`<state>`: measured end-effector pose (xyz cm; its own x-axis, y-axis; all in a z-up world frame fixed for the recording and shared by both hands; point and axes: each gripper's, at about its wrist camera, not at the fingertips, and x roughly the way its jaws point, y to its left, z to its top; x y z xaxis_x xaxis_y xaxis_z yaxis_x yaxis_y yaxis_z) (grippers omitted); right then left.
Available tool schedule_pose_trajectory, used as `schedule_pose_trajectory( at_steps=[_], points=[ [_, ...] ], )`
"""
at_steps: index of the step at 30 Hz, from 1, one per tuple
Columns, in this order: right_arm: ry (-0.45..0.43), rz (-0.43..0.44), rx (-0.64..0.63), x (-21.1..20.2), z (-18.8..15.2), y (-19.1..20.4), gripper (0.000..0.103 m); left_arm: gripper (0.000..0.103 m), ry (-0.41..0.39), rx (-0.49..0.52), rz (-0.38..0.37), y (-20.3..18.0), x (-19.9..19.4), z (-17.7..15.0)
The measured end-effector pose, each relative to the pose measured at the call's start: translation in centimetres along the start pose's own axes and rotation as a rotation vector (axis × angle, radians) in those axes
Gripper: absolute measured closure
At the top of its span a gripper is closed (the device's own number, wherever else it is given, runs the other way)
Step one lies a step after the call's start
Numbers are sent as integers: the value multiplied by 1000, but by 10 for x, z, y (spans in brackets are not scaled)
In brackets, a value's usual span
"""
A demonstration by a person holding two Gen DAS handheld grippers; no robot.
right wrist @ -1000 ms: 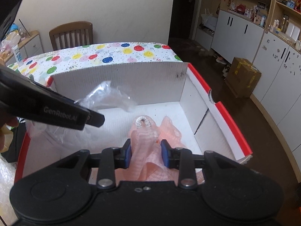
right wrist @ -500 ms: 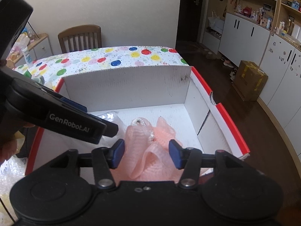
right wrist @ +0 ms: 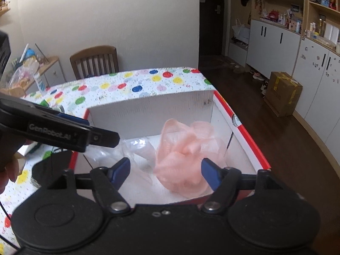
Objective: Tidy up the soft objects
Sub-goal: 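Lower the puff and bag into the shoebox and open both grippers, then withdraw both tools and reach toward the bubble wrap and Christmas pouch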
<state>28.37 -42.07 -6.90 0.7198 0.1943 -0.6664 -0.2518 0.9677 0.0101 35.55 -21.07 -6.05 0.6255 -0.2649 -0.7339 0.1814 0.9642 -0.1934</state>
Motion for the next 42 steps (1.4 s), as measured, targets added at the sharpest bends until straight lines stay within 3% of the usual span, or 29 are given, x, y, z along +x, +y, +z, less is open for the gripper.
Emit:
schedule_pose_trajectory(
  at_steps=[3,9,14,17,23,27,34,42],
  points=[
    [-18,0,23,-14,0,5,26,22,-25,2,-14,4,-18,-4],
    [-62,-2,46,-39,2,25,16,21,-62,13,-31,14,-53,-13],
    [-92,11,72,-53,3,44,14,19,-91,23,-57,29,-81,-23],
    [-104,26,72,-59,2,58,12,18,-121,55,-42,36,-98,-32],
    [-116,60,74,-69,-2,87,7,4,-164,122,-30,52,-132,-53],
    [-106,69,58,-71,-8,105,6,3,-199,153,-17,65,-147,-71],
    [-54,86,42,-64,-26,139,6,2,-199,73,-2,101,-162,-100],
    [18,101,64,-45,-51,177,6,2,-204,-64,77,149,-175,-139]
  ],
)
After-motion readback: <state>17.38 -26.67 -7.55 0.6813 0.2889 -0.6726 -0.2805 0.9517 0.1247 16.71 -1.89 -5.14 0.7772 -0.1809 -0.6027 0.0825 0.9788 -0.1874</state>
